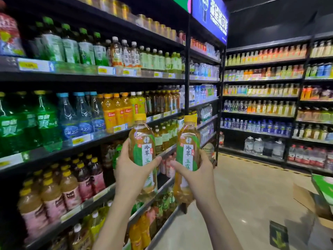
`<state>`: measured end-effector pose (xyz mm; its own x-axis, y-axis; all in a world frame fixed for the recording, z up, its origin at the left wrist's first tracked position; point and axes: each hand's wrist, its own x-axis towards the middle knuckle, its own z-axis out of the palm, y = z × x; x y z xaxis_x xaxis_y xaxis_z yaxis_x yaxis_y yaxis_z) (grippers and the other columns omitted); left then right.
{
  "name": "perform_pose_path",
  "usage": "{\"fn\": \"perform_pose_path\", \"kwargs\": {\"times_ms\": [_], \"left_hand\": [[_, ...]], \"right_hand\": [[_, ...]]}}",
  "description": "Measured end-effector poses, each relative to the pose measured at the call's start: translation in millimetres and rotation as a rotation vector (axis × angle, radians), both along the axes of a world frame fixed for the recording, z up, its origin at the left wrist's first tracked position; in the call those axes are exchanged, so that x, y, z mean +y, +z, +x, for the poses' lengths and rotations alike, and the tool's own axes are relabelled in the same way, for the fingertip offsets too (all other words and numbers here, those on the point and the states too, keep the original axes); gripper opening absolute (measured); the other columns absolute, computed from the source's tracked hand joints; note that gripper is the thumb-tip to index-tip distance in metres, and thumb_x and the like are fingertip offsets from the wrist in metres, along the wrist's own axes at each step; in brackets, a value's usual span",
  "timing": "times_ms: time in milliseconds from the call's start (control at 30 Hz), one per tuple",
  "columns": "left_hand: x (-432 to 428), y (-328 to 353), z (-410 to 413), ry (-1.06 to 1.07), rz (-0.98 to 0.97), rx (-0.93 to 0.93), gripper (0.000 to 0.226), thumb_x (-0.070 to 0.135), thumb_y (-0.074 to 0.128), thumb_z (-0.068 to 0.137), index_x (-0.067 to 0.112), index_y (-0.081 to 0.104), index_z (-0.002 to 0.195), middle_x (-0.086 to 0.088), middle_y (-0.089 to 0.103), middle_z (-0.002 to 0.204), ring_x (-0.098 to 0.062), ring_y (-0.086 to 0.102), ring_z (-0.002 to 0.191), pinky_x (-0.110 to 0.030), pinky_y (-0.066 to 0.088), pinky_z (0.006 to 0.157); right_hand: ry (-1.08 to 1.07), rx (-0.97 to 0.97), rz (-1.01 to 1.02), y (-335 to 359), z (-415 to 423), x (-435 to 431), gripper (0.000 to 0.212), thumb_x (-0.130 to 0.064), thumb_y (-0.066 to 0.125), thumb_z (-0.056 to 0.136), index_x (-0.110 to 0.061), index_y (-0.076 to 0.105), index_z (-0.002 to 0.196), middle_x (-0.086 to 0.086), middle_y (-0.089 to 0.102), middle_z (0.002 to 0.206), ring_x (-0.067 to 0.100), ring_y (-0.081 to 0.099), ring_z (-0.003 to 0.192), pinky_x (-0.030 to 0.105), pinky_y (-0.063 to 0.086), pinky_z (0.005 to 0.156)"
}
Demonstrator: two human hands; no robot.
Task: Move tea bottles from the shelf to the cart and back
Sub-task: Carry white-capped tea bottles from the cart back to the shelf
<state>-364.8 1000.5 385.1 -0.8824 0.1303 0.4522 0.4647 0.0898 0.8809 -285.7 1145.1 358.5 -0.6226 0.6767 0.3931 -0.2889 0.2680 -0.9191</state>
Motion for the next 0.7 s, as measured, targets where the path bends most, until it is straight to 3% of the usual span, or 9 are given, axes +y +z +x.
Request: {"fn": "perform_pose_path", "kwargs": {"times_ms": [133, 233, 400, 533, 633, 700], "left_hand": [[36.7, -3.8, -33.4, 0.034, -0.017, -0.004, 0.104, 0.041, 0.093, 0.06, 0.037, 0.037, 0.147, 0.01, 0.06, 0.131, -0.013, 0.06, 0.115, -0.045, 0.052, 0.099], [66.8, -4.8, -63.1, 0.038, -0.002, -0.007, 0.102, 0.038, 0.093, 0.061, 0.036, 0.038, 0.147, 0.009, 0.059, 0.131, -0.014, 0.06, 0.115, -0.043, 0.053, 0.097], [114.3, -5.0, -127.0, 0.016, -0.011, -0.026, 0.103, 0.039, 0.095, 0.059, 0.035, 0.04, 0.145, 0.011, 0.06, 0.129, -0.013, 0.061, 0.113, -0.042, 0.054, 0.096], [151.6, 2.8, -182.5, 0.024, -0.003, -0.015, 0.105, 0.035, 0.094, 0.062, 0.032, 0.036, 0.149, 0.009, 0.054, 0.135, -0.015, 0.056, 0.119, -0.044, 0.051, 0.1], [174.7, 5.3, -222.4, 0.017, -0.004, -0.02, 0.111, 0.036, 0.094, 0.061, 0.032, 0.031, 0.153, 0.006, 0.053, 0.141, -0.017, 0.055, 0.123, -0.05, 0.051, 0.101], [187.5, 6.5, -243.5, -0.002, 0.015, -0.026, 0.109, 0.031, 0.093, 0.064, 0.031, 0.03, 0.153, 0.008, 0.053, 0.139, -0.012, 0.055, 0.117, -0.044, 0.05, 0.102]], "right_hand": [[0.067, -0.002, -0.05, 0.3, -33.8, 32.9, 0.075, -0.035, 0.09, 0.067, -0.025, 0.052, 0.132, -0.018, 0.066, 0.108, -0.002, 0.067, 0.094, 0.033, 0.059, 0.089], [0.081, -0.003, -0.061, -4.0, -65.6, 60.1, 0.075, -0.033, 0.09, 0.067, -0.026, 0.052, 0.131, -0.017, 0.066, 0.109, -0.002, 0.067, 0.094, 0.029, 0.059, 0.087], [0.08, -0.008, -0.06, -3.8, -124.3, 108.2, 0.061, -0.025, 0.09, 0.07, -0.028, 0.055, 0.119, -0.017, 0.067, 0.101, -0.011, 0.065, 0.088, 0.015, 0.054, 0.071], [0.064, -0.031, -0.039, -0.5, -179.2, 144.6, 0.071, -0.037, 0.093, 0.064, -0.027, 0.056, 0.124, -0.012, 0.068, 0.109, 0.004, 0.067, 0.099, 0.03, 0.058, 0.088], [0.073, -0.037, -0.017, 1.6, -220.5, 169.1, 0.063, -0.031, 0.092, 0.066, -0.03, 0.056, 0.118, -0.013, 0.069, 0.104, 0.001, 0.068, 0.092, 0.027, 0.058, 0.083], [0.078, -0.04, -0.016, 1.8, -245.8, 183.1, 0.073, -0.037, 0.092, 0.063, -0.026, 0.056, 0.125, -0.01, 0.069, 0.108, 0.002, 0.068, 0.093, 0.031, 0.059, 0.085]]}}
